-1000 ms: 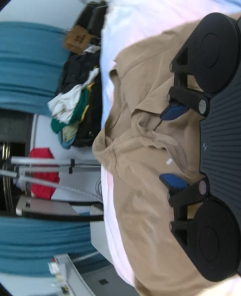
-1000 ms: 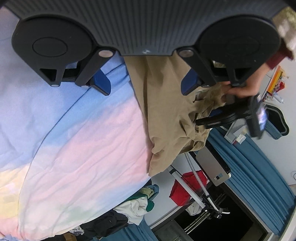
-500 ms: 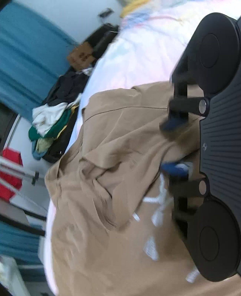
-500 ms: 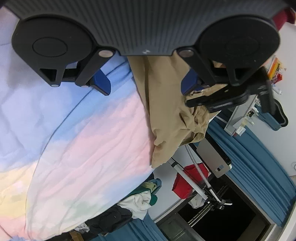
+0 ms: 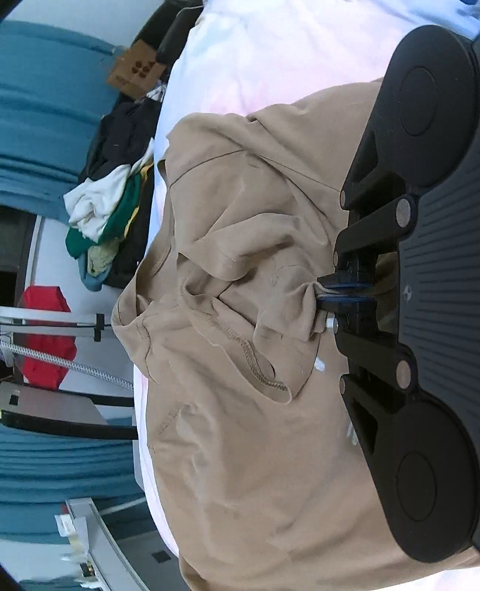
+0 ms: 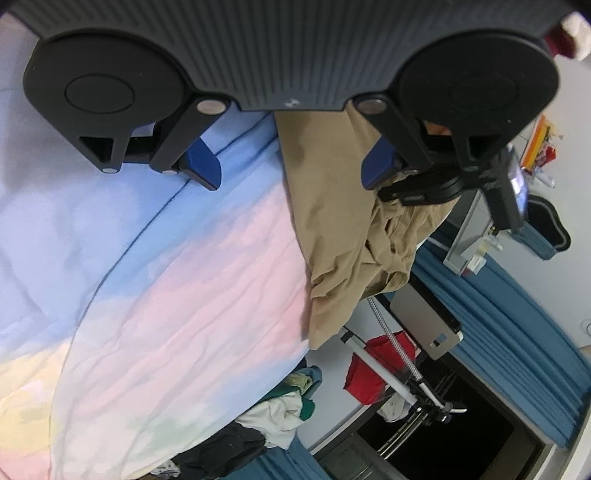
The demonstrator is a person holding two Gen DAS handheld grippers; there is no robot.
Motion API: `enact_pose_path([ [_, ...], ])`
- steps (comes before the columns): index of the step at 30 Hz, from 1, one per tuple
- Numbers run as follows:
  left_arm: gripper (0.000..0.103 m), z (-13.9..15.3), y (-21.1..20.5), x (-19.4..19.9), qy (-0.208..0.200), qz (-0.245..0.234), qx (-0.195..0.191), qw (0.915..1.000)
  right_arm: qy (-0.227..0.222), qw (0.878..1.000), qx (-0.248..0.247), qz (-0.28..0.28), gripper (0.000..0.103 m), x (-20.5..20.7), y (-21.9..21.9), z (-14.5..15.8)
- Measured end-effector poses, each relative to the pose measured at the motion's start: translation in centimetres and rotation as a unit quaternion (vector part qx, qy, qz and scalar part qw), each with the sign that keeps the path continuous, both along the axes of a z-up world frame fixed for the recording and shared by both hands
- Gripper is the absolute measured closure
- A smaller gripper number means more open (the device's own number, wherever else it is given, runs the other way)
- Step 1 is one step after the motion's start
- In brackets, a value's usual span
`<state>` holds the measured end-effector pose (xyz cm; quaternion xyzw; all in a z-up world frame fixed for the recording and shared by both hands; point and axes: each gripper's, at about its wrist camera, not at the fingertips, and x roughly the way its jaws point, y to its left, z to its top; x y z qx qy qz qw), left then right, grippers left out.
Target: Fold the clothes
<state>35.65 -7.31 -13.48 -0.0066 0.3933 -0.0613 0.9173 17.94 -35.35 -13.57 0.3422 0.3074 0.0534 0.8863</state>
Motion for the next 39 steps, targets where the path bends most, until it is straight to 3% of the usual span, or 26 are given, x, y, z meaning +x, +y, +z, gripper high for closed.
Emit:
enact_pose_path([
  [1, 0.095, 0.4, 0.1, -0.6, -0.001, -0.005, 0.002, 1.0, -0.001, 1.0, -0.004, 0.007, 0.019, 0.1, 0.1, 0.1],
  [3, 0.079, 1.2, 0.4, -1.8, -0.004, -0.015, 0.006, 0.9999, -0.006, 1.0, -0.009, 0.022, 0.019, 0.3, 0.5, 0.3],
  [7, 0.061, 3.8, 1.6, -5.5, -0.025, -0.026, 0.005, 0.9993, -0.023, 0.997, -0.043, 0.057, 0.019, -0.1, 1.7, 1.5],
  [16, 0.055, 9.1, 5.2, -19.2, -0.046, -0.026, -0.027, 0.9982, -0.093, 0.984, -0.126, 0.082, 0.019, -5.2, 3.1, 6.8],
  [20, 0.053, 9.5, 4.8, -26.6, -0.071, -0.045, -0.009, 0.9964, -0.105, 0.983, -0.133, 0.072, 0.019, -8.7, 2.8, 7.6],
  [23, 0.053, 8.6, 4.4, -30.5, -0.073, -0.066, -0.027, 0.9948, -0.105, 0.984, -0.131, 0.067, 0.019, -11.2, 2.7, 7.3],
  [28, 0.053, 6.4, 3.1, -33.8, -0.062, -0.086, -0.048, 0.9932, -0.11, 0.982, -0.143, 0.046, 0.019, -14.0, 2.3, 7.2],
  [35, 0.054, 4.7, 1.1, -34.8, -0.036, -0.123, -0.048, 0.9906, -0.105, 0.987, -0.122, 0.017, 0.019, -13.6, 0.9, 6.7],
  [39, 0.057, 4.0, 0.3, -34.9, -0.012, -0.15, -0.094, 0.9841, -0.094, 0.99, -0.104, 0.009, 0.019, -13.2, 0.3, 6.2],
])
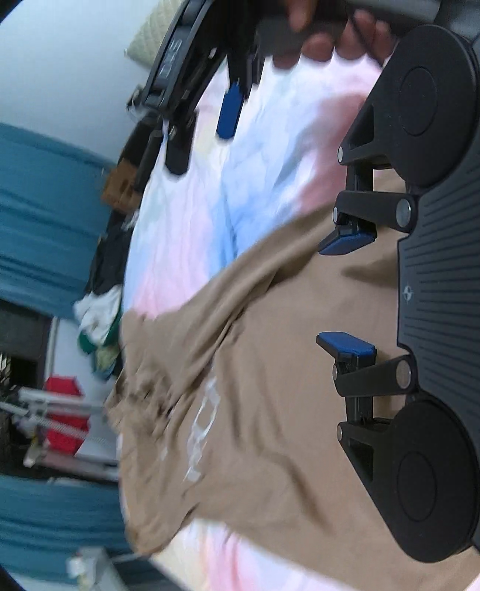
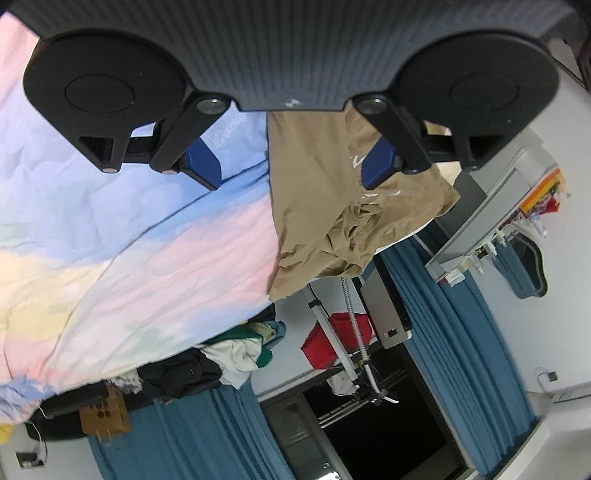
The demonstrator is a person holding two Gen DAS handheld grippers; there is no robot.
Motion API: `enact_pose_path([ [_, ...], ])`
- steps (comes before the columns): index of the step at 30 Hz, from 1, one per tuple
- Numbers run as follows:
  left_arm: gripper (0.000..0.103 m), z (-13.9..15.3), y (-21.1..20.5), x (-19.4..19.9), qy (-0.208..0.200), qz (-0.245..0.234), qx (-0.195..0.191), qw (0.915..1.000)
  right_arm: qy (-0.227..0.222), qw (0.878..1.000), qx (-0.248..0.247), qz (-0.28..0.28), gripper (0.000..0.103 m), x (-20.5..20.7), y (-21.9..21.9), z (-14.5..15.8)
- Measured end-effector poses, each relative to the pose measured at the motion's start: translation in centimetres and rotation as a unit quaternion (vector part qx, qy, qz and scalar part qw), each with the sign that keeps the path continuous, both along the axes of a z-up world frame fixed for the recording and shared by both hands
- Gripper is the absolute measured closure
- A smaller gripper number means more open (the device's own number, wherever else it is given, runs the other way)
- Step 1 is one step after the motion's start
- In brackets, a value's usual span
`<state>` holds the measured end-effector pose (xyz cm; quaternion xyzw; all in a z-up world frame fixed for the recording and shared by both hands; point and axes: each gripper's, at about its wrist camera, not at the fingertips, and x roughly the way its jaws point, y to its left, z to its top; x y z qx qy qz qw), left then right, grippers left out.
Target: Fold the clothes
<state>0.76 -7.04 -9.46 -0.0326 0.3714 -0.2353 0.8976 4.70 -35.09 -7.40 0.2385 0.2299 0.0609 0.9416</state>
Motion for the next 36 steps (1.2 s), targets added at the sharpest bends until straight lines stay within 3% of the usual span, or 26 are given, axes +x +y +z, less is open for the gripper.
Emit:
enact_pose_path([
  [7, 0.07, -2.5, -3.1, -0.5, 0.063, -0.089, -0.029, 0.9936, 0.003, 1.0, 0.012, -0.012, 0.019, 0.1, -0.5, -0.4],
  [11, 0.07, -3.7, -4.1, -0.7, 0.079, -0.099, -0.025, 0.9916, 0.007, 1.0, 0.011, -0.009, 0.019, 0.3, -0.4, -0.6],
  [13, 0.075, -4.2, -4.4, -0.6, 0.082, -0.099, -0.023, 0.9914, 0.01, 1.0, 0.008, -0.006, 0.019, 0.5, -0.2, -0.8],
  [15, 0.098, -4.3, -4.5, -0.6, 0.077, -0.095, -0.019, 0.9923, 0.014, 1.0, 0.004, -0.004, 0.019, 0.7, 0.0, -1.0],
  [17, 0.102, -4.0, -4.2, -0.5, 0.074, -0.088, -0.024, 0.9931, 0.016, 1.0, 0.003, -0.002, 0.019, 0.8, 0.1, -1.1],
  [23, 0.102, -1.2, -1.6, -0.3, 0.067, -0.056, -0.06, 0.9944, 0.015, 1.0, 0.007, 0.0, 0.019, 0.8, 0.1, -1.2],
  [28, 0.102, 1.4, 2.3, -0.1, 0.1, -0.032, -0.099, 0.9895, 0.011, 1.0, 0.004, 0.001, 0.019, 0.6, 0.3, -1.0],
  [36, 0.103, 1.6, 7.6, 0.5, 0.132, 0.034, -0.024, 0.9904, 0.015, 1.0, -0.003, 0.005, 0.019, 0.7, 0.9, -1.0],
])
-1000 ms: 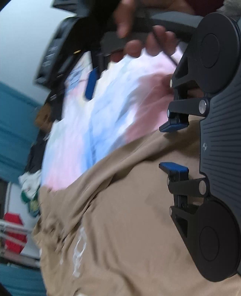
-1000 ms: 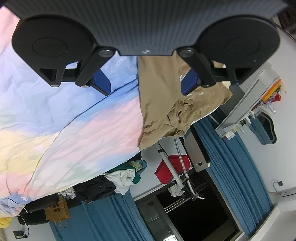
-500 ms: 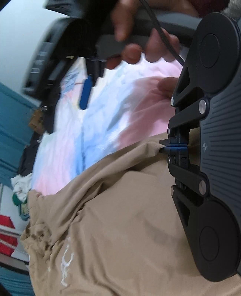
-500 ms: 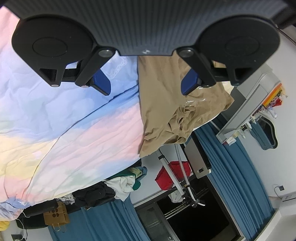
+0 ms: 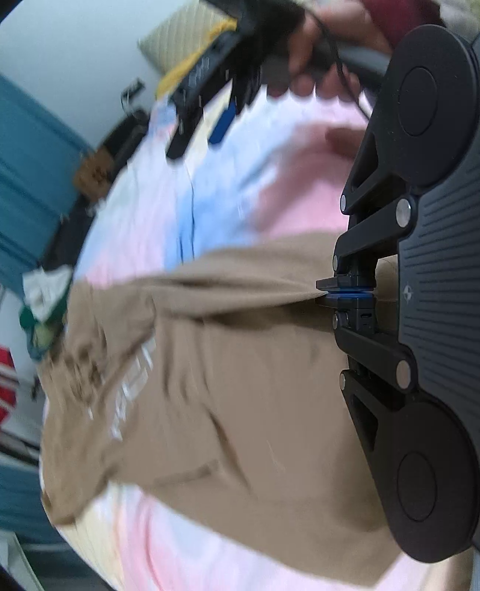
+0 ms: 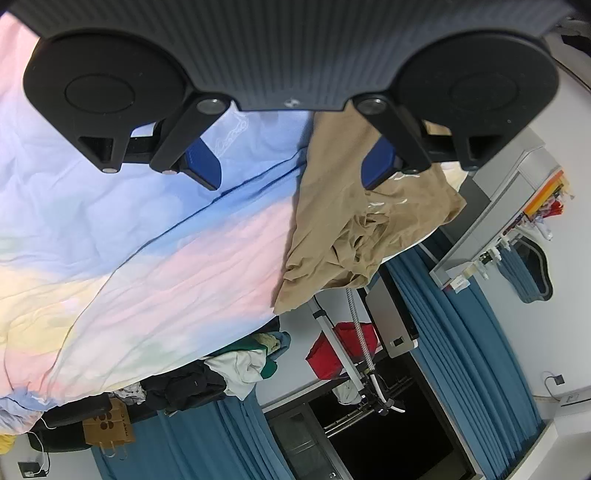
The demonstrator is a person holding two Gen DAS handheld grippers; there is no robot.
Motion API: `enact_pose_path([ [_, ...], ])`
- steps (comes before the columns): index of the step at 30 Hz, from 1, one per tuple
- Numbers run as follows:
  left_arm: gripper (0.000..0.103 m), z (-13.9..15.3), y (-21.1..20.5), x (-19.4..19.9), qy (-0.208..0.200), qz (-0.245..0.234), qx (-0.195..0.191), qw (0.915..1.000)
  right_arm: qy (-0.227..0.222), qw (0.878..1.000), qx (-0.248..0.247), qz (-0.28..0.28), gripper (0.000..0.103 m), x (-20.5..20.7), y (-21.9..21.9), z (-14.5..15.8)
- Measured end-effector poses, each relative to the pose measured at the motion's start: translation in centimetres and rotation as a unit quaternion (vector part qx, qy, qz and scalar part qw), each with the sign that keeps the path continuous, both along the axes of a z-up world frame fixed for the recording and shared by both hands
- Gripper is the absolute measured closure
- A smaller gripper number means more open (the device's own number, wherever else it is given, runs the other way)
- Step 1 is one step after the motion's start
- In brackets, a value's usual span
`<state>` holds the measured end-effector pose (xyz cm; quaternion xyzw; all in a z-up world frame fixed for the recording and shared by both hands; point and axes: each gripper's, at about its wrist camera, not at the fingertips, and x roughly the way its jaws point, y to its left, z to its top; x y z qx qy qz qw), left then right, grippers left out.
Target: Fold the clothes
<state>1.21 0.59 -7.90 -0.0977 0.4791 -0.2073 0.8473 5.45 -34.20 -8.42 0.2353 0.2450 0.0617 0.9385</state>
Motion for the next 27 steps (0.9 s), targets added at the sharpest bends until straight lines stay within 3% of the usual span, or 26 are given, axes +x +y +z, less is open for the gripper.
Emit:
enact_pose_path([
  [7, 0.102, -2.7, -0.4, 1.2, 0.01, 0.006, 0.082, 0.9965, 0.005, 1.0, -0.014, 0.01, 0.019, 0.0, 0.6, -0.2],
  [20, 0.098, -2.6, 0.0, 0.4, -0.007, 0.005, 0.065, 0.9978, 0.007, 0.997, -0.044, 0.056, 0.019, 0.0, 3.3, -0.2],
  [22, 0.093, -2.2, 0.2, 0.2, -0.012, 0.005, 0.06, 0.9981, 0.007, 0.998, -0.039, 0.058, 0.019, -0.1, 3.2, -0.1],
  [25, 0.073, -1.2, 0.9, 0.1, -0.026, 0.013, 0.056, 0.998, 0.006, 0.998, -0.036, 0.057, 0.019, -0.1, 3.3, 0.0],
  [27, 0.054, -0.1, 1.5, 0.1, -0.045, 0.023, 0.059, 0.997, 0.006, 0.998, -0.037, 0.057, 0.019, 0.2, 3.5, 0.3],
])
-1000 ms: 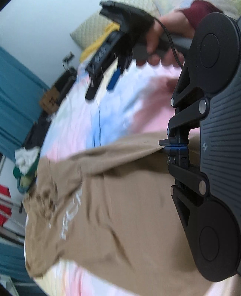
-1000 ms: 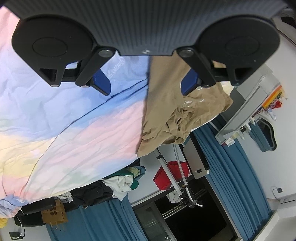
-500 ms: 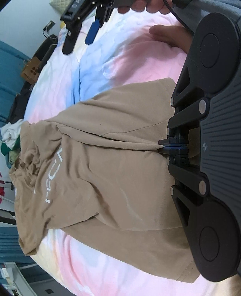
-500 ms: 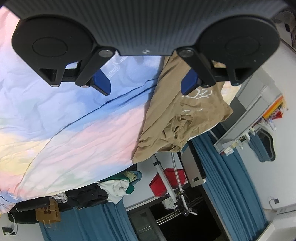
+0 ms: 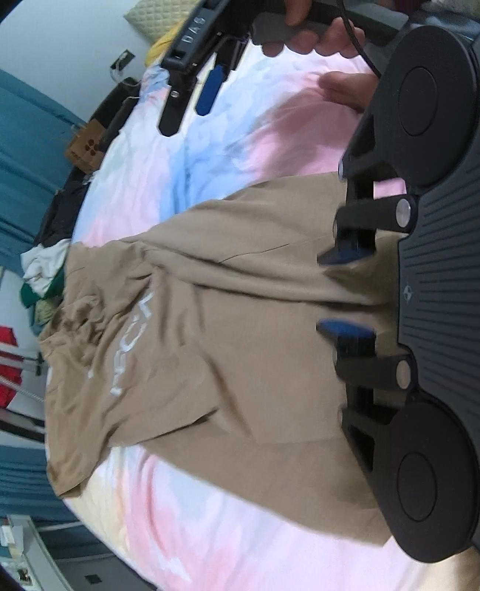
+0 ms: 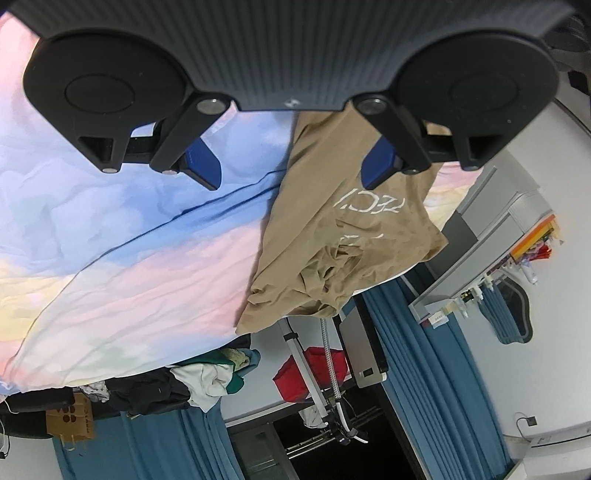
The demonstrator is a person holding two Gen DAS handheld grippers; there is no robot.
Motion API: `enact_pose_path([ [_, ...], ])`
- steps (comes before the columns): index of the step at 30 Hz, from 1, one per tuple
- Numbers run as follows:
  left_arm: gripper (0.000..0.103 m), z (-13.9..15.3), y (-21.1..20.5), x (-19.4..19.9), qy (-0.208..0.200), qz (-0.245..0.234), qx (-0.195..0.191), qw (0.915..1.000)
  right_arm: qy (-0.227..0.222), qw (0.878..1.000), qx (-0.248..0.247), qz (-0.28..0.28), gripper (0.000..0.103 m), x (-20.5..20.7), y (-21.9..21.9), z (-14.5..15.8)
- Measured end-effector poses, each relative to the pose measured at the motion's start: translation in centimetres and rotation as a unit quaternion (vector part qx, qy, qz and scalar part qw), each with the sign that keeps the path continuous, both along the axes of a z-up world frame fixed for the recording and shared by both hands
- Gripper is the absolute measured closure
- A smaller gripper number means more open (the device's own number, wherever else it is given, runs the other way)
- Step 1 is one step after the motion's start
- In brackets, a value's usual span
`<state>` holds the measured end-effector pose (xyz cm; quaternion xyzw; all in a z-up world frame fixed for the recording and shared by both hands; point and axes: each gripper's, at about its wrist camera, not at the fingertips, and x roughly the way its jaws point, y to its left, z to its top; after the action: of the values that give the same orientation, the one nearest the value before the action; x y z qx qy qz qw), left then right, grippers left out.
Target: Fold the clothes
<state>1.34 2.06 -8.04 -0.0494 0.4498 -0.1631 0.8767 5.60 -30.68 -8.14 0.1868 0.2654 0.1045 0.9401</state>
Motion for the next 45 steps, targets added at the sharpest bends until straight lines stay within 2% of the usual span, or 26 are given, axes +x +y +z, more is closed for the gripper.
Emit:
enact_pose_path([
  [3, 0.039, 1.6, 0.9, 0.1, -0.03, 0.014, 0.005, 0.9994, -0.012, 1.0, -0.003, 0.003, 0.019, 1.0, 0.9, 1.4],
  [4, 0.036, 2.2, 1.2, 0.3, -0.044, 0.019, 0.013, 0.9988, -0.017, 1.0, -0.004, 0.004, 0.019, 1.3, 1.3, 1.9],
  [6, 0.024, 3.4, 2.0, 1.3, -0.073, 0.037, 0.032, 0.9961, -0.026, 1.0, -0.006, 0.006, 0.019, 2.2, 2.0, 3.0],
  [7, 0.023, 3.8, 2.3, 1.9, -0.08, 0.045, 0.039, 0.995, -0.029, 1.0, -0.006, 0.006, 0.019, 2.8, 2.3, 3.5],
  [8, 0.022, 4.1, 2.6, 2.7, -0.086, 0.053, 0.043, 0.9939, -0.032, 0.999, -0.007, 0.007, 0.019, 3.6, 2.7, 4.0],
  [12, 0.022, 4.6, 4.9, 7.8, -0.088, 0.089, 0.01, 0.9921, -0.048, 0.999, -0.017, 0.003, 0.019, 6.2, 4.2, 4.0],
  [15, 0.023, 4.0, 6.7, 12.1, -0.078, 0.135, -0.023, 0.9875, -0.056, 0.998, -0.018, 0.01, 0.019, 7.1, 4.7, 1.5],
  [18, 0.027, 3.0, 8.6, 15.1, -0.071, 0.188, -0.074, 0.9768, -0.043, 0.998, -0.031, 0.015, 0.019, 8.0, 5.1, -1.1],
  [20, 0.03, 2.6, 9.0, 15.8, -0.062, 0.203, -0.071, 0.9747, -0.035, 0.999, -0.025, 0.023, 0.019, 8.9, 5.3, -1.7],
  [23, 0.031, 3.0, 8.5, 14.8, -0.07, 0.216, -0.01, 0.9739, -0.03, 0.999, -0.014, 0.031, 0.019, 10.4, 5.8, -2.1],
  [25, 0.03, 3.3, 7.8, 14.2, -0.075, 0.2, 0.021, 0.9766, -0.023, 0.999, -0.007, 0.039, 0.019, 11.4, 6.5, -2.1],
  [27, 0.03, 3.9, 7.8, 13.9, -0.085, 0.184, 0.021, 0.9791, -0.024, 0.998, -0.003, 0.057, 0.019, 12.4, 7.5, -1.7],
  [29, 0.03, 4.5, 8.2, 13.4, -0.097, 0.175, 0.011, 0.9798, -0.036, 0.996, -0.018, 0.079, 0.019, 13.7, 9.3, -0.9],
  [30, 0.03, 4.8, 8.4, 13.1, -0.104, 0.172, 0.009, 0.9795, -0.043, 0.994, -0.03, 0.092, 0.024, 14.5, 10.5, -0.4],
  [33, 0.029, 4.8, 9.2, 12.2, -0.121, 0.176, 0.024, 0.9766, -0.052, 0.99, -0.055, 0.123, 0.03, 17.9, 14.5, 0.8],
  [37, 0.029, 4.1, 11.5, 10.9, -0.139, 0.208, 0.041, 0.9674, -0.08, 0.978, -0.087, 0.171, 0.031, 22.7, 21.3, 1.9],
  [39, 0.029, 3.6, 12.8, 10.6, -0.143, 0.227, 0.049, 0.962, -0.079, 0.974, -0.092, 0.193, 0.031, 25.3, 25.1, 1.8],
  [43, 0.029, 2.8, 15.2, 10.9, -0.136, 0.256, 0.015, 0.957, -0.067, 0.963, -0.121, 0.232, 0.032, 29.5, 33.3, 0.6],
  [45, 0.029, 2.5, 15.8, 10.9, -0.139, 0.26, 0.013, 0.9553, -0.068, 0.957, -0.145, 0.241, 0.033, 31.0, 36.5, -0.4],
])
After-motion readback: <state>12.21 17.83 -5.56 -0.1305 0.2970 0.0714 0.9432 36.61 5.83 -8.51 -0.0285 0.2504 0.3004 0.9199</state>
